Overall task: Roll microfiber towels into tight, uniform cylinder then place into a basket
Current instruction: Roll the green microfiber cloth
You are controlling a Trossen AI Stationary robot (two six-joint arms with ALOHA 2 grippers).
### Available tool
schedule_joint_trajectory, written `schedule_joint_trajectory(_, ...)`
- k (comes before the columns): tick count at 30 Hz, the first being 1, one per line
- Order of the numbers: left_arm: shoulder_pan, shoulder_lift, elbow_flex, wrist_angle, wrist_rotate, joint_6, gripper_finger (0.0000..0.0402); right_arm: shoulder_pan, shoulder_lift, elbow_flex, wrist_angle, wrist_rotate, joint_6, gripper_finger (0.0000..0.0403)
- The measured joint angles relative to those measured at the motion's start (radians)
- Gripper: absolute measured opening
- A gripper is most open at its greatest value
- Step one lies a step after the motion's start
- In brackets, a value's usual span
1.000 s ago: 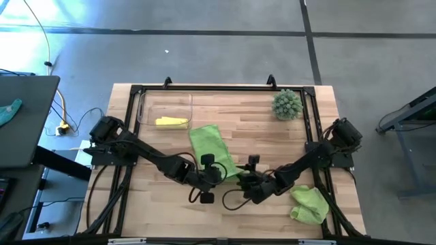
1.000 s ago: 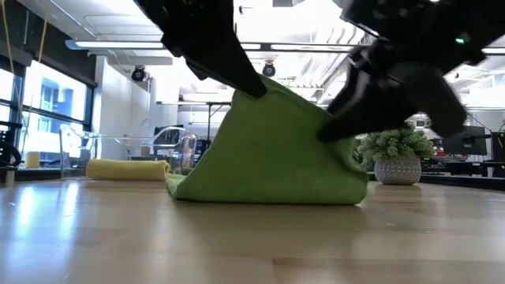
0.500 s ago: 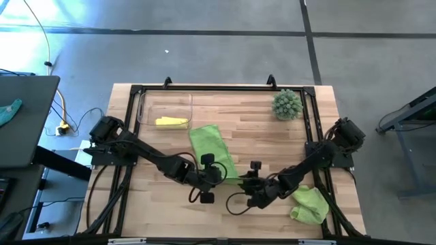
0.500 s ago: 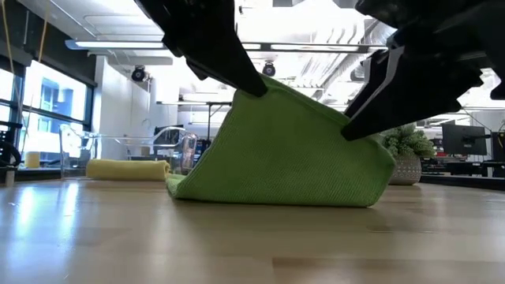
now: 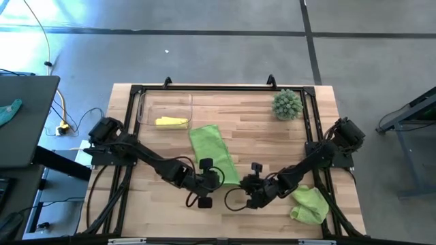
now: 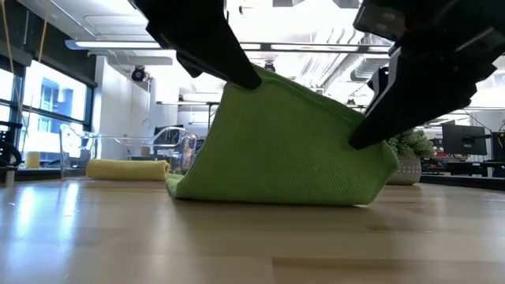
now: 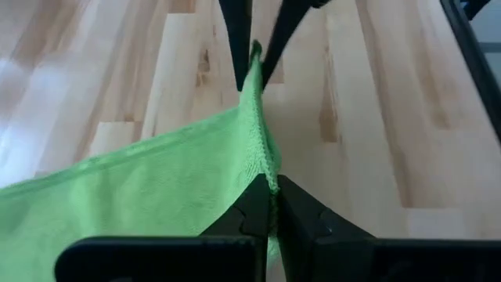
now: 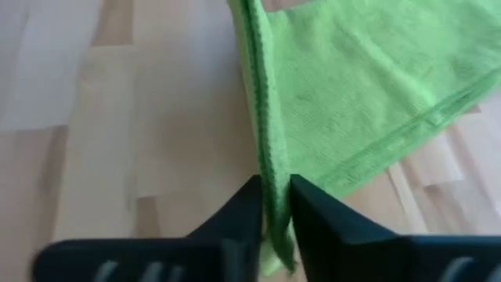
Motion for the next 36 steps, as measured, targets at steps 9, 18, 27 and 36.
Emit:
schedule_joint_trajectory(9,-0.083,0.000,-0.012,-0.001,0.096,-0.139,0.0006,0.000,0.000,0.000,0.148,-0.199,0.008,0.0011)
schedule_joint_trajectory(18,-0.155,0.000,-0.103,0.041,0.073,-0.371,0.0006,-0.034,0.008,0.002,0.239,-0.274,-0.028,0.0003)
schedule_joint_trajectory(27,-0.184,0.018,-0.200,0.220,0.099,-0.511,0.0006,-0.059,0.130,0.002,0.396,-0.438,-0.010,0.0001)
schedule_joint_trajectory(36,-0.172,0.066,-0.207,0.205,0.075,-0.541,0.0006,-0.108,0.158,0.000,0.408,-0.452,-0.098,0.0001)
